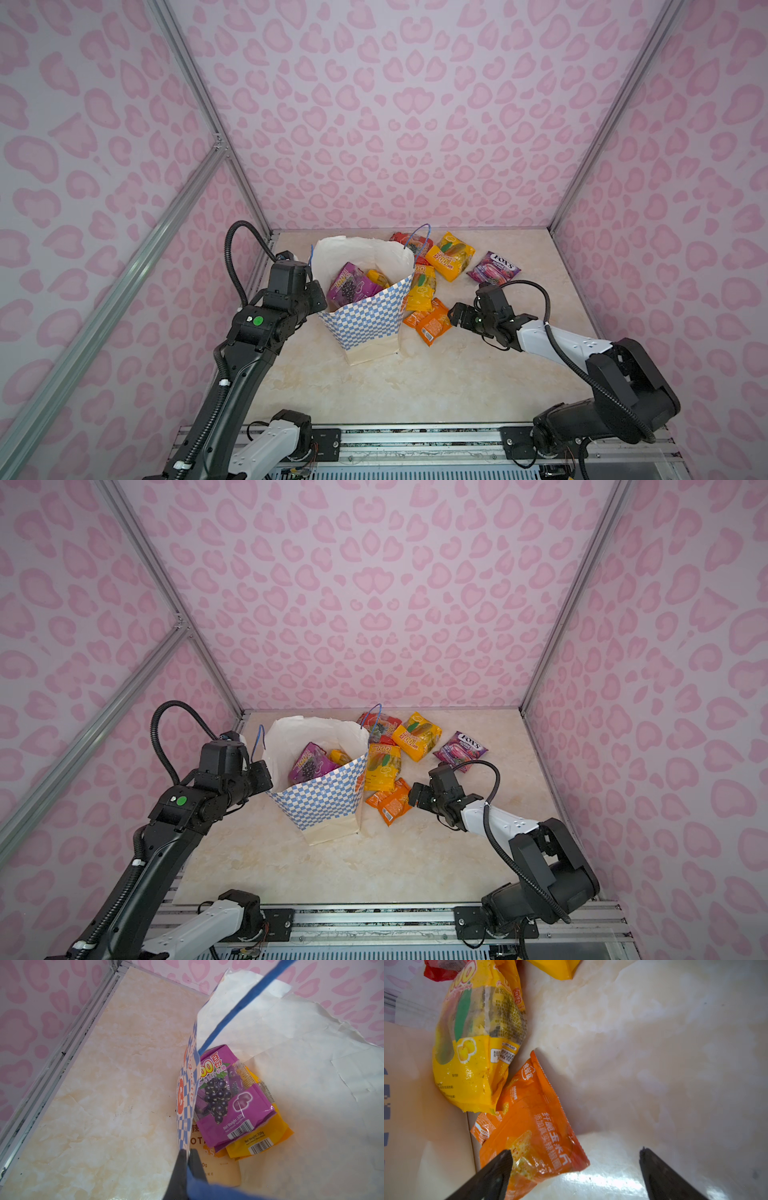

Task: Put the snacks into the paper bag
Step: 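Lower the right gripper and close it on the orange chip pack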

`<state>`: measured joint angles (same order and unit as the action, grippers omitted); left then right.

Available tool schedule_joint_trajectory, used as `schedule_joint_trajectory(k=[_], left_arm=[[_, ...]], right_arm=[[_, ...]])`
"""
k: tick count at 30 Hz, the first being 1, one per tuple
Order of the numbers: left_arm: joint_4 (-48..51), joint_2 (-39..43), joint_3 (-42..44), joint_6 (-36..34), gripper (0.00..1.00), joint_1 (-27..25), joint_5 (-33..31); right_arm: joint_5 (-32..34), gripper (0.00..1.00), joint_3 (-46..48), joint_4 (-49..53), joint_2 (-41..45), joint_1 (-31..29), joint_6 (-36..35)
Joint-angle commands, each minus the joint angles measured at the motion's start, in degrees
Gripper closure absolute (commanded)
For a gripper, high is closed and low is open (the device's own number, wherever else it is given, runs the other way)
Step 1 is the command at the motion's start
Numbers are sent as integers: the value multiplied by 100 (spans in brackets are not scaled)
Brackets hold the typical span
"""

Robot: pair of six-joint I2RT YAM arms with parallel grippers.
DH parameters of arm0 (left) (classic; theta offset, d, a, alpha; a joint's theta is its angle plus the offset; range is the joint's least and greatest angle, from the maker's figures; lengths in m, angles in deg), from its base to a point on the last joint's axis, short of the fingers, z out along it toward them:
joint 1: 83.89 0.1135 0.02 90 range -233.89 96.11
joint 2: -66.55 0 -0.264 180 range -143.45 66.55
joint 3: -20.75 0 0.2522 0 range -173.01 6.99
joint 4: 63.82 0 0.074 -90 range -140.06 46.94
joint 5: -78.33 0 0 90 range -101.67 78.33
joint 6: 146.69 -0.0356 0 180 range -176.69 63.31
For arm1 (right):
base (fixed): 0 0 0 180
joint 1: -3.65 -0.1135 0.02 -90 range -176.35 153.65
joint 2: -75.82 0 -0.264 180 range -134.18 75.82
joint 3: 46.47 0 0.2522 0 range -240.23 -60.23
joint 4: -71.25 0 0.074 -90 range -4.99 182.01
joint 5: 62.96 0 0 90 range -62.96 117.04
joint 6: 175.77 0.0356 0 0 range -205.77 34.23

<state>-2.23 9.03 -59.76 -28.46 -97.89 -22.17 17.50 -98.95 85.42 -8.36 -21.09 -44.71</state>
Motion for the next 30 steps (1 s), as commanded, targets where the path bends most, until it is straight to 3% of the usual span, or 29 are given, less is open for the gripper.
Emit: schedule_joint_trajectory(k=[1, 6, 10, 19, 25, 30], left_arm=[[-320, 47, 14, -215, 97, 0, -16], [-584, 107, 247, -356, 97, -2, 101], [-651, 133, 389, -403, 97, 3, 114], [-783, 355, 562, -432, 97, 190, 189], [-833, 448, 639, -404, 97, 352, 353], [-872, 504, 697, -397, 97, 380, 401]], right_arm=[[-208, 2, 47, -471, -187, 9, 210], [-455, 4, 140, -981, -430, 3, 555], [-1004, 12, 350, -1905, -828, -1, 1105], [-1421, 31, 908, -3854, -1237, -178, 2121], [-954, 32, 1121, -3689, -817, -548, 2206], [-860, 41, 1055, -3580, -766, -551, 2110]])
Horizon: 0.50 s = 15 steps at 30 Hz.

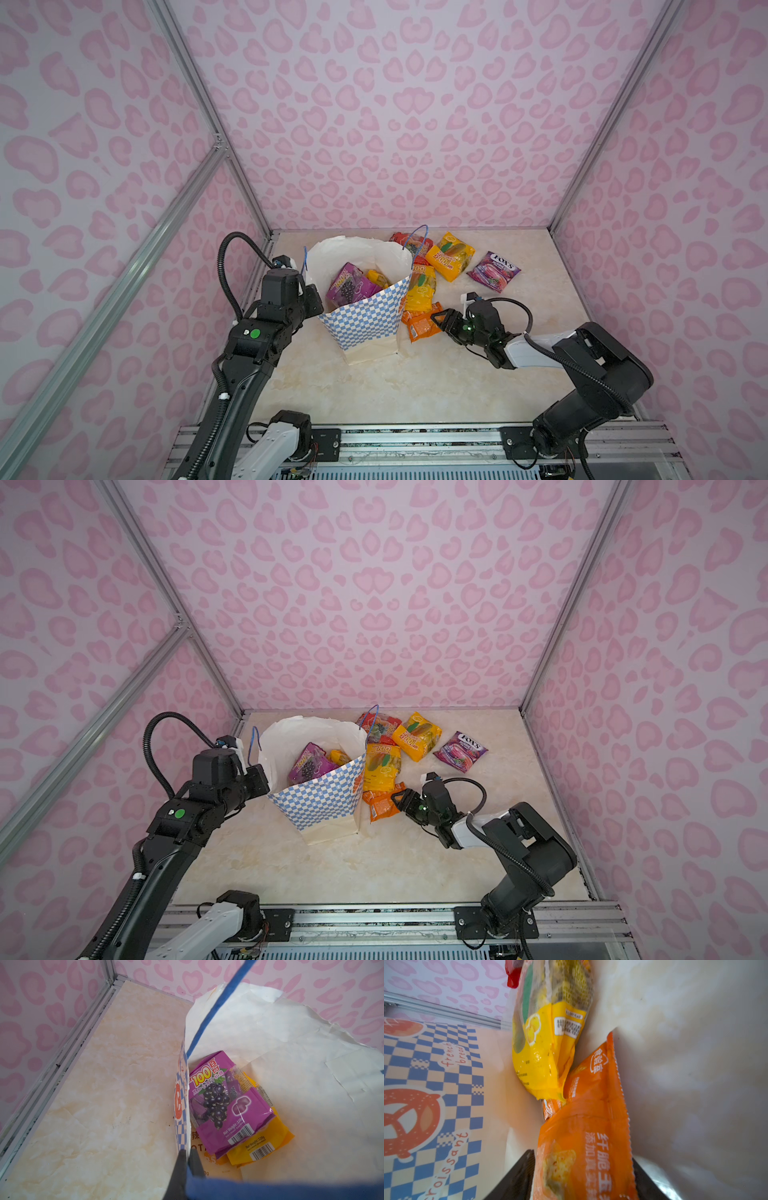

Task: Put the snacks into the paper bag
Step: 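Lower the right gripper and close it on the orange chip pack, then lift the orange chip pack and carry it over the paper bag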

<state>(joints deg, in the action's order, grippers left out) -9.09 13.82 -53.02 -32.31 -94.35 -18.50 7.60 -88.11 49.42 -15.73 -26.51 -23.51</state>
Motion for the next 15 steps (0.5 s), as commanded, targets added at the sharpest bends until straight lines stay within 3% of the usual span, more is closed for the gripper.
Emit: schedule_joint_trajectory(k=[1, 9, 12, 15], left_arm=[[-195, 20, 29, -12, 97, 31, 68], [-260, 76, 101, -8, 97, 156, 183], [-274, 57, 112, 0, 97, 192, 272], [-301, 53, 130, 4, 97, 219, 335]], right_arm=[[88, 43, -68, -24, -86, -13, -13], [-77, 55, -4, -457, -404, -35, 216], [-44, 67, -2, -389, -218, -35, 139], [-37, 77, -327, 351, 147, -69, -255]])
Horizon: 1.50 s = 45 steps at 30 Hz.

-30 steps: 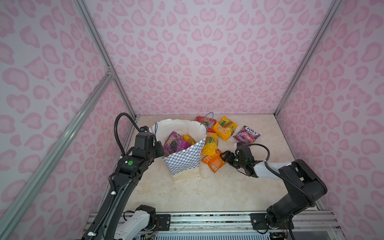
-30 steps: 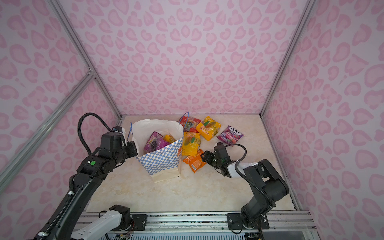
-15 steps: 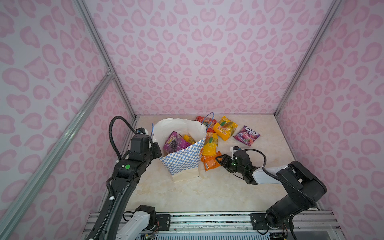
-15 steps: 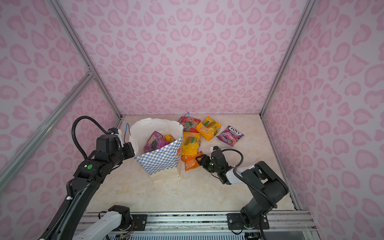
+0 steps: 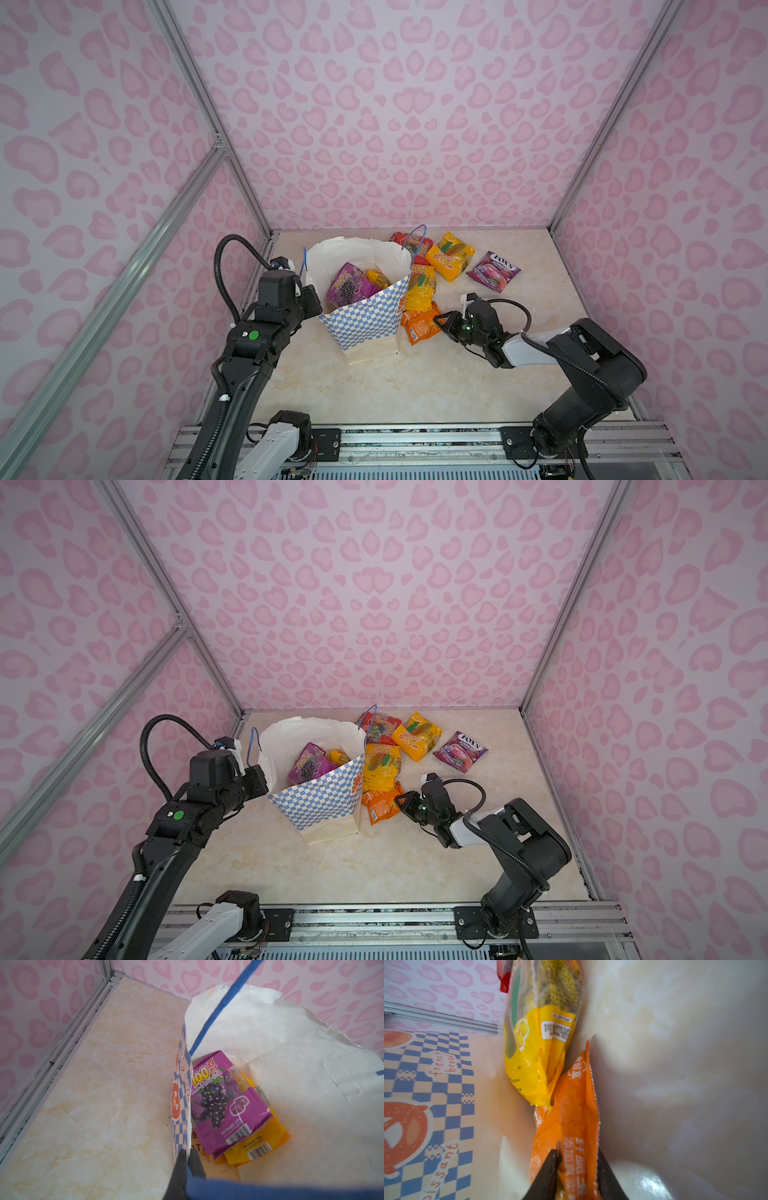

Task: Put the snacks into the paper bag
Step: 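Lift the orange chip pack and carry it over the paper bag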

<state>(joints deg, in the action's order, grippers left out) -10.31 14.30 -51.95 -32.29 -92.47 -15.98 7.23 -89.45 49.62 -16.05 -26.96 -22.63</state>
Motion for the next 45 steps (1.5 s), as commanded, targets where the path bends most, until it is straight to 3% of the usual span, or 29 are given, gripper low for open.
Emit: schedule_joint_trajectory(k=[1, 5, 14, 23, 34, 45], left_arm=[[-181, 2, 19, 3, 97, 36, 103], [-181, 8, 31, 4, 97, 54, 120], [-196, -14, 50, 12, 96, 67, 198], [-205, -3, 58, 13, 96, 102, 198], [-239, 42, 73, 3, 96, 128, 273], [-284, 55, 86, -2, 96, 186, 360]], right_arm=[[19, 80, -334, 648, 331, -39, -476], [391, 90, -655, 1753, 1087, -115, -910], [1745, 100, -1498, 3901, 2914, -406, -1955], [2696, 100, -2728, 4588, 3606, -890, -3014], [3660, 100, -4490, 3668, 2639, -2611, -4766], [2728, 100, -6244, 4004, 345, -2801, -4995]])
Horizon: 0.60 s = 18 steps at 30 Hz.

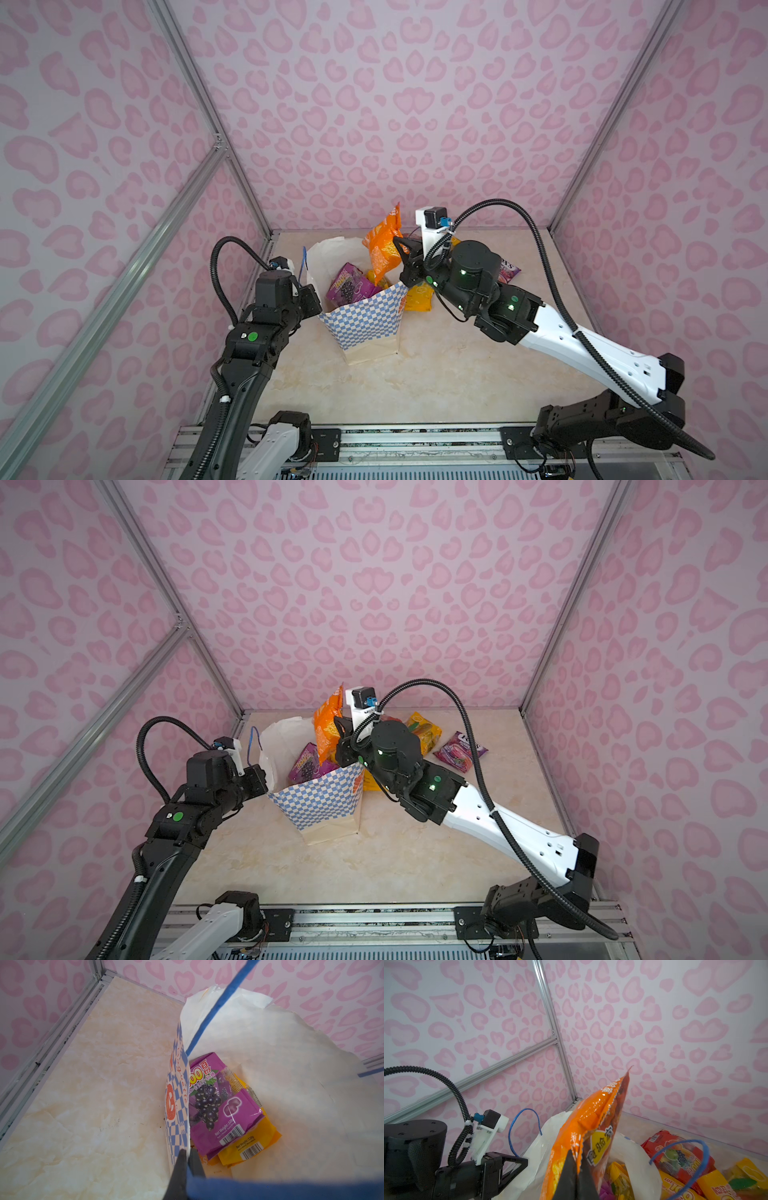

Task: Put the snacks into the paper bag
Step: 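Lift the orange chip pack and carry it over the paper bag, then lower the orange chip pack into the paper bag and open the right gripper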

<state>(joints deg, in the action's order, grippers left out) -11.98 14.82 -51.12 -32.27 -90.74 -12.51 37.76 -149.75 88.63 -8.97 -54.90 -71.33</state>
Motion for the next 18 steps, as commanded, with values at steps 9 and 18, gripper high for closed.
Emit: schedule_joint_trajectory(k=[9, 18], left_arm=[[-127, 15, 19, 1, 96, 35, 11], [-128, 13, 19, 5, 96, 61, 15]], right_arm=[[-890, 100, -773, 799, -1760, 31, 49], [-645, 100, -980, 2035, -2063, 150, 94]])
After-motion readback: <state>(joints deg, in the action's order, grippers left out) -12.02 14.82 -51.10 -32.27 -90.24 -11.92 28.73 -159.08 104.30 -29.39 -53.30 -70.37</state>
